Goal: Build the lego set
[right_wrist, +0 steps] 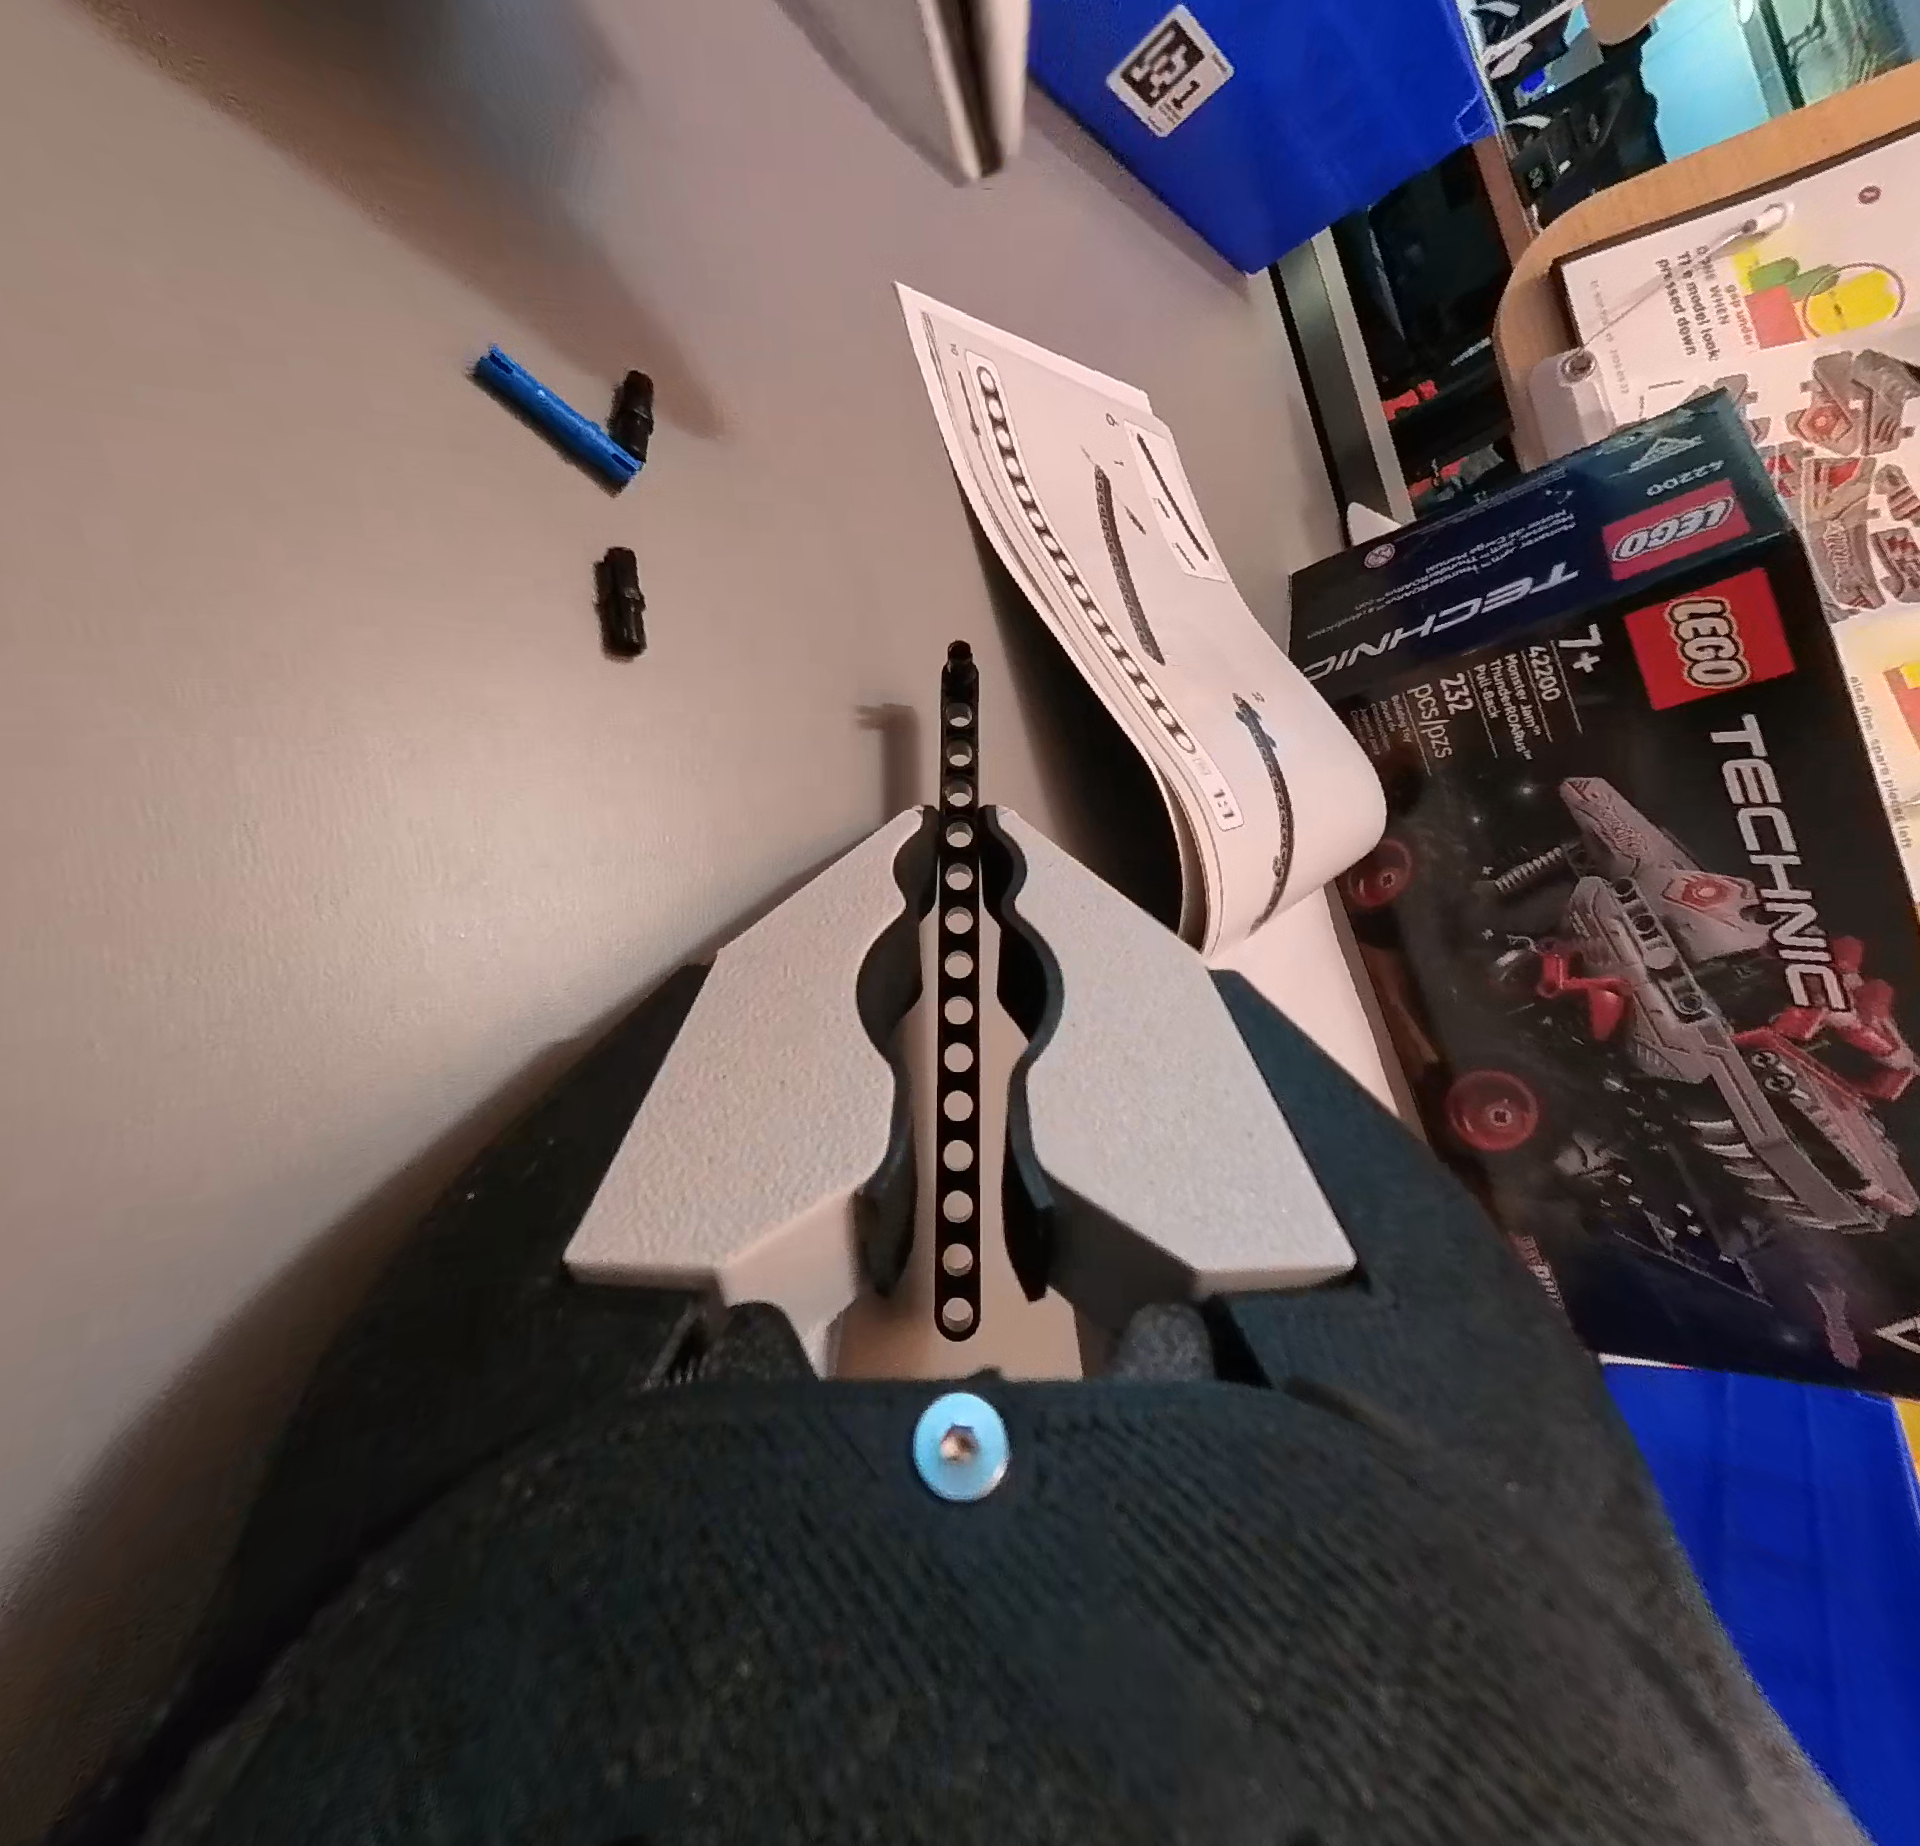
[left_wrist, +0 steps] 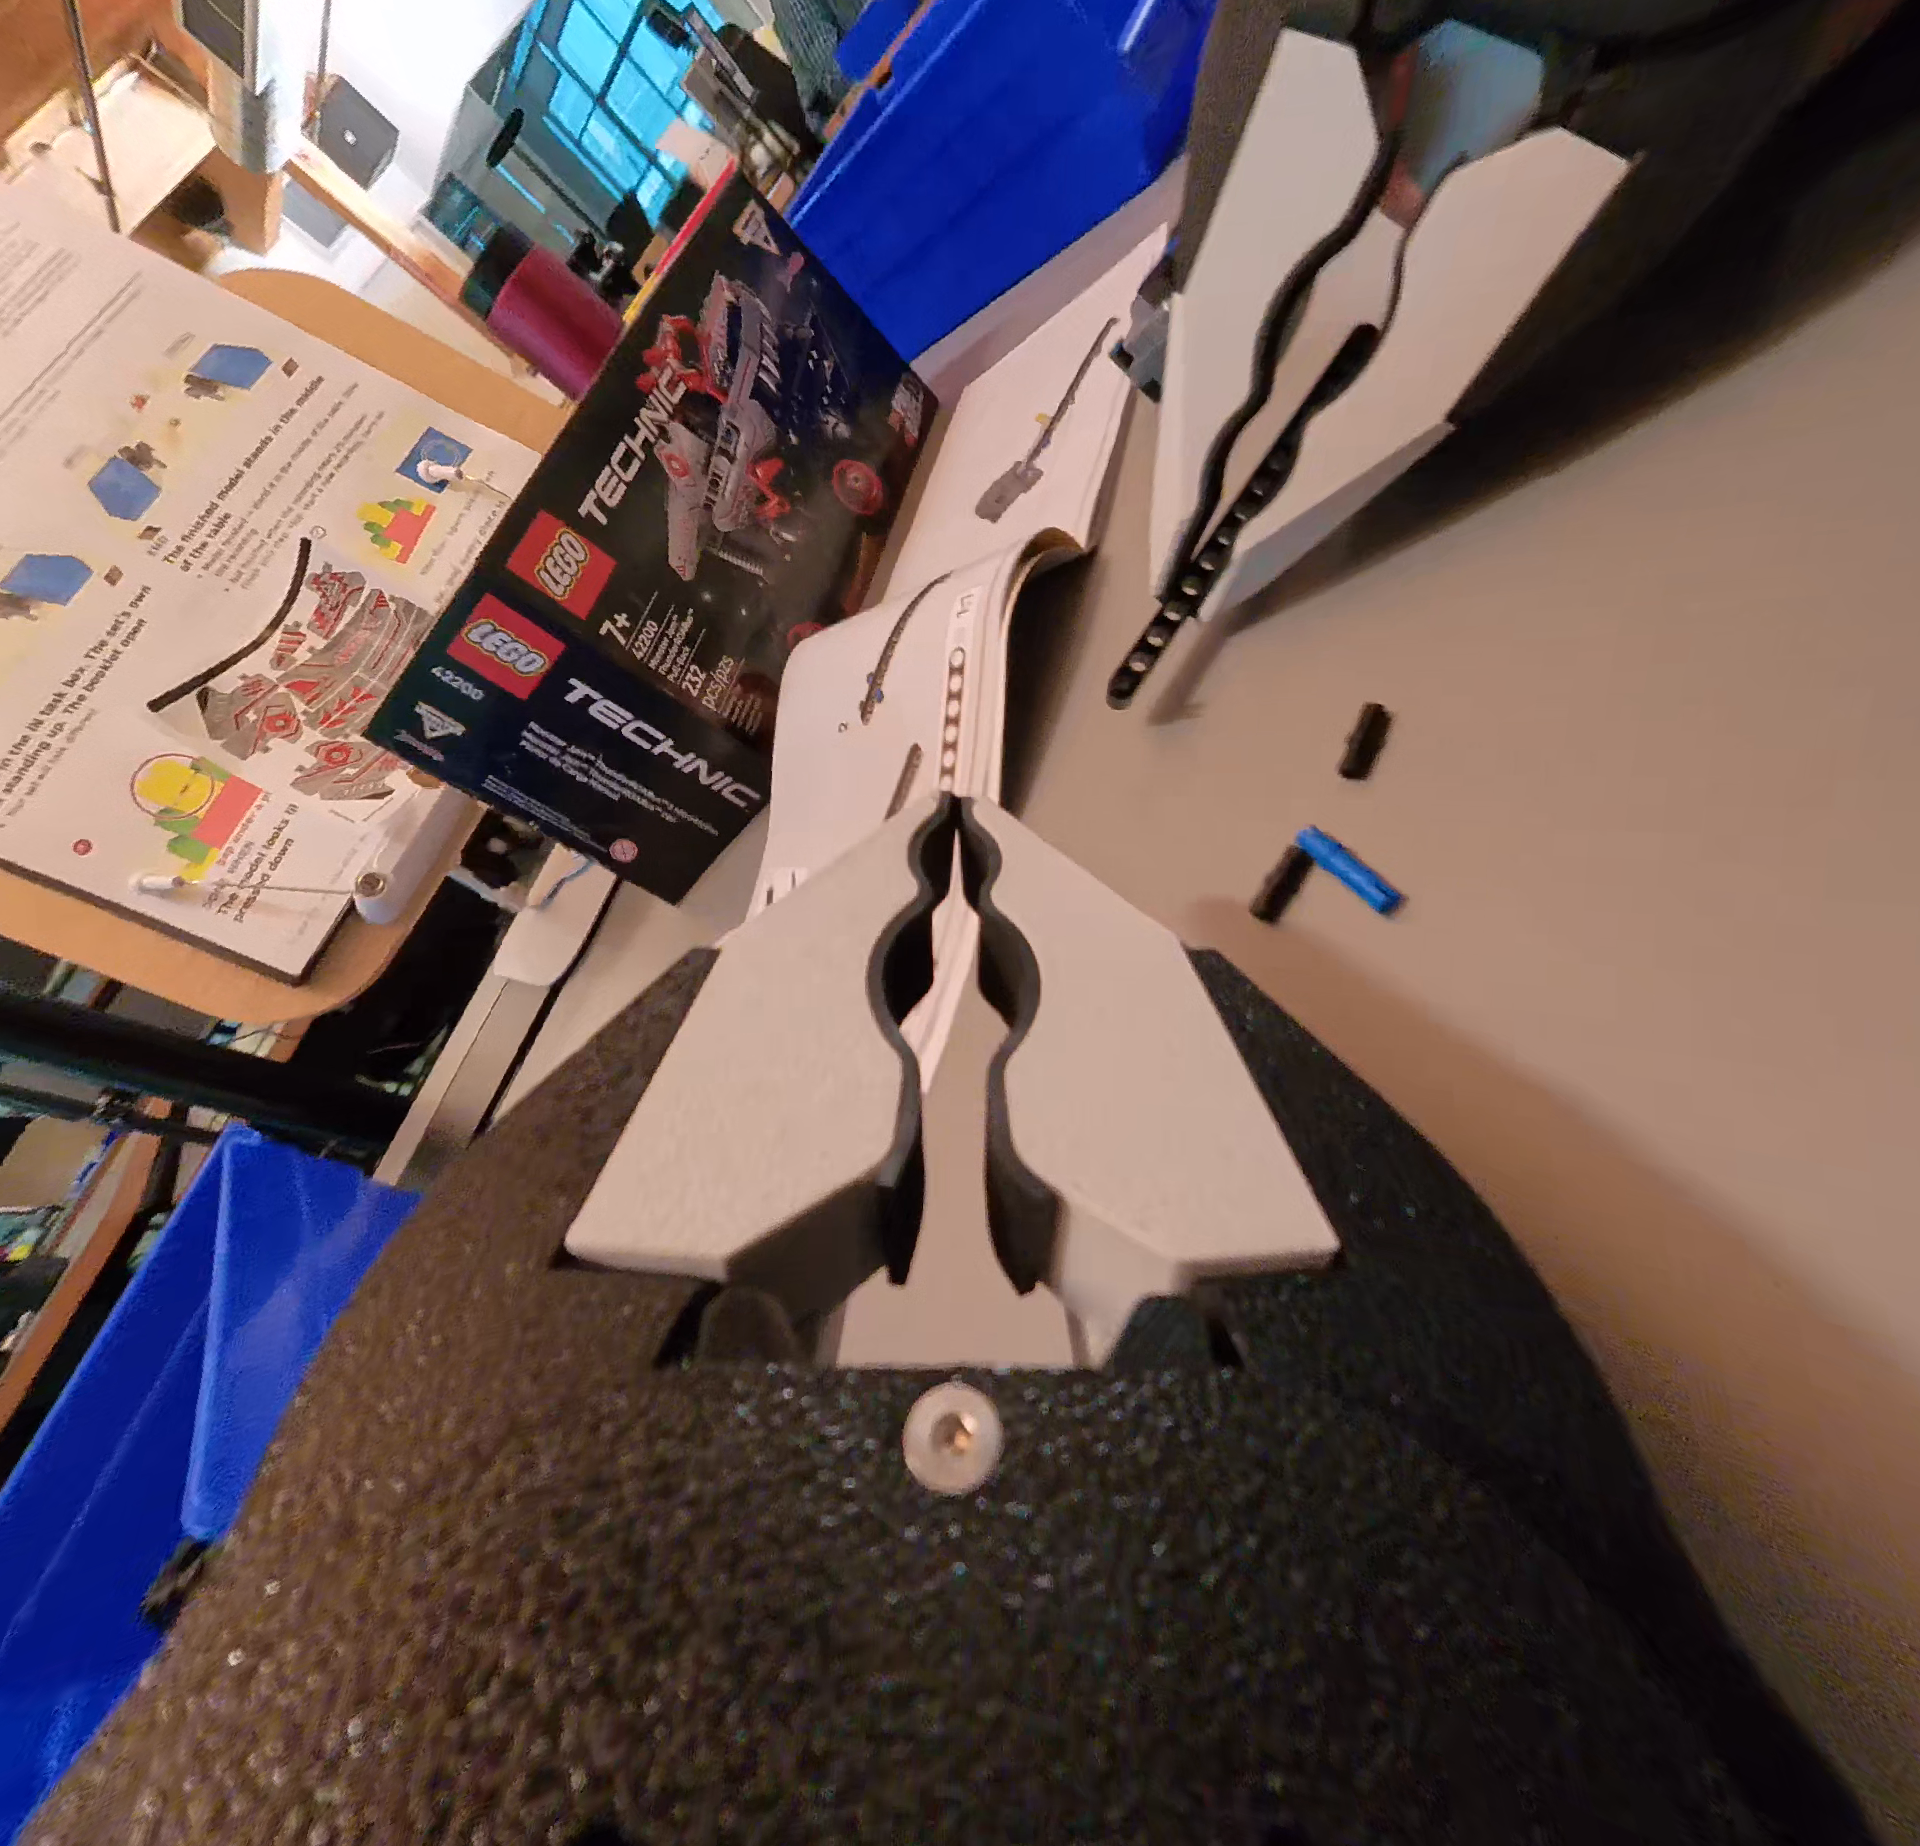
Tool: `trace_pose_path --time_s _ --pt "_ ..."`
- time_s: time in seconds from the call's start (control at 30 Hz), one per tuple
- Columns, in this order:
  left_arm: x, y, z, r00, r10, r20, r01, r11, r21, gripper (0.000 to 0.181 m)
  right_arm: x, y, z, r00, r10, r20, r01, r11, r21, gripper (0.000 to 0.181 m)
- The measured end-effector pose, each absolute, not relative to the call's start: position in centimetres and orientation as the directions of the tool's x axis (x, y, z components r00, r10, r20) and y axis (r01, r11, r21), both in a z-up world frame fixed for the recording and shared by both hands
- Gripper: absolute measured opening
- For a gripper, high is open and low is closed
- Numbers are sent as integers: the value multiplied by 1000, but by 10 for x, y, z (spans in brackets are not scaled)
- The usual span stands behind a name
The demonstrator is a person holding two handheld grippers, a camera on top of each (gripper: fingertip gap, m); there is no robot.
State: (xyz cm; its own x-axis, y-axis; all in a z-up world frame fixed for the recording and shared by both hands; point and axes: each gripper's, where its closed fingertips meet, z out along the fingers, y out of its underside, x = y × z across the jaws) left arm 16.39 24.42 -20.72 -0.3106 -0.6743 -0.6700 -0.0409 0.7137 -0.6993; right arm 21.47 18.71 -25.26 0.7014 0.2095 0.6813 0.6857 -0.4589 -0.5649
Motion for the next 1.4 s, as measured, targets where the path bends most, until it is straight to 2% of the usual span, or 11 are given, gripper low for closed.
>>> trace_pose_path --time_s 0.53,1.4 --pt "165 235 -213 -253 -560 -788 -76 824 -561 0 211 189 -249 679 194 708 708 -427 -563 5" --pt "169 240 -226 -301 -538 -787 -103 839 -534 0 210 189 -250 686 198 700 705 -420 -572 5"
